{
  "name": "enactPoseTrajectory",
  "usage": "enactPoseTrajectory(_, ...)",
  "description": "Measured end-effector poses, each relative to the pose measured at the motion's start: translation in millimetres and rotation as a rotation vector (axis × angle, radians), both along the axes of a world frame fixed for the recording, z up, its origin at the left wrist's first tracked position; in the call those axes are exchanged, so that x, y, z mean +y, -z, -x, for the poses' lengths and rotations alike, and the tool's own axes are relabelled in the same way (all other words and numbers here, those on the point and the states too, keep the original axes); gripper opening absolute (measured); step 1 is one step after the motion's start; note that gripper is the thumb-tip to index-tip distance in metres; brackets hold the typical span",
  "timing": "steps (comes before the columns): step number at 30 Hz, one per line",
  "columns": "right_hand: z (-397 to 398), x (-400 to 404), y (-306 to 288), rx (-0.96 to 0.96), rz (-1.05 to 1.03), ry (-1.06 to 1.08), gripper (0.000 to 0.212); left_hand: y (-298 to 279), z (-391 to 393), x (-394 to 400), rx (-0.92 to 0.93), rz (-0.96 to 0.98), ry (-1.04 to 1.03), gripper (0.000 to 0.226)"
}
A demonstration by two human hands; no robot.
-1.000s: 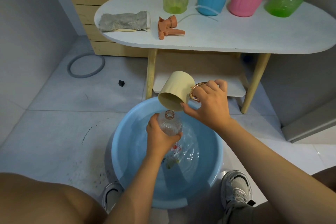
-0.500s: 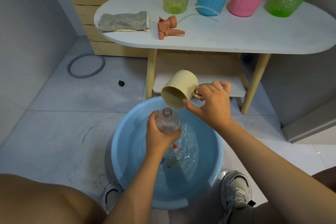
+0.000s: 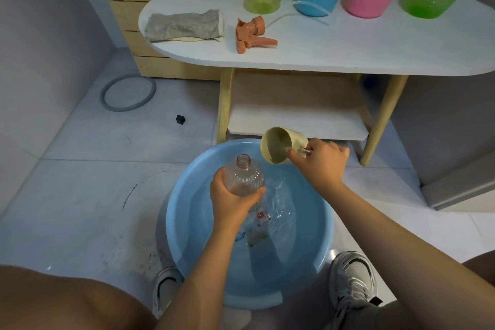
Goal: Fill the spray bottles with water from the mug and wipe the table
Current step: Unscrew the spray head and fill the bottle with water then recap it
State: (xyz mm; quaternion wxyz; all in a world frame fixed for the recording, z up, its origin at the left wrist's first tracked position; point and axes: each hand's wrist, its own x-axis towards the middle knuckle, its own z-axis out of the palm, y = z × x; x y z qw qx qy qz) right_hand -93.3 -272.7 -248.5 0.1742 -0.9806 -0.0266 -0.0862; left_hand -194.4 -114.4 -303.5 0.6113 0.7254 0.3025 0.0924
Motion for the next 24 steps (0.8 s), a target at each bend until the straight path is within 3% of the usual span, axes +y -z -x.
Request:
enactPoseTrajectory(5,0.6,8.9,26.2,0.234,0.250,-0.109,0.045,17.8,10.4,12.2,0.065,0.009,-0.026,0.109)
enactPoseTrajectory(11,8.4,26.5,60.8,0.208,0.515,-0.325,0.040,28.5,11.7,27.7,0.107,0.029,-0.082,0.107)
enactPoseTrajectory(15,10.2,34.4,81.0,0.118,0.597,-0.428,0.061,31.8,10.8,32.9,0.110,0.029,-0.106,0.106)
enactPoseTrajectory(24,17.0,43.1,103.2,0.308,0.687,-0.593,0.063,26.8,13.7,37.0,0.136,0.040,-0.114,0.101)
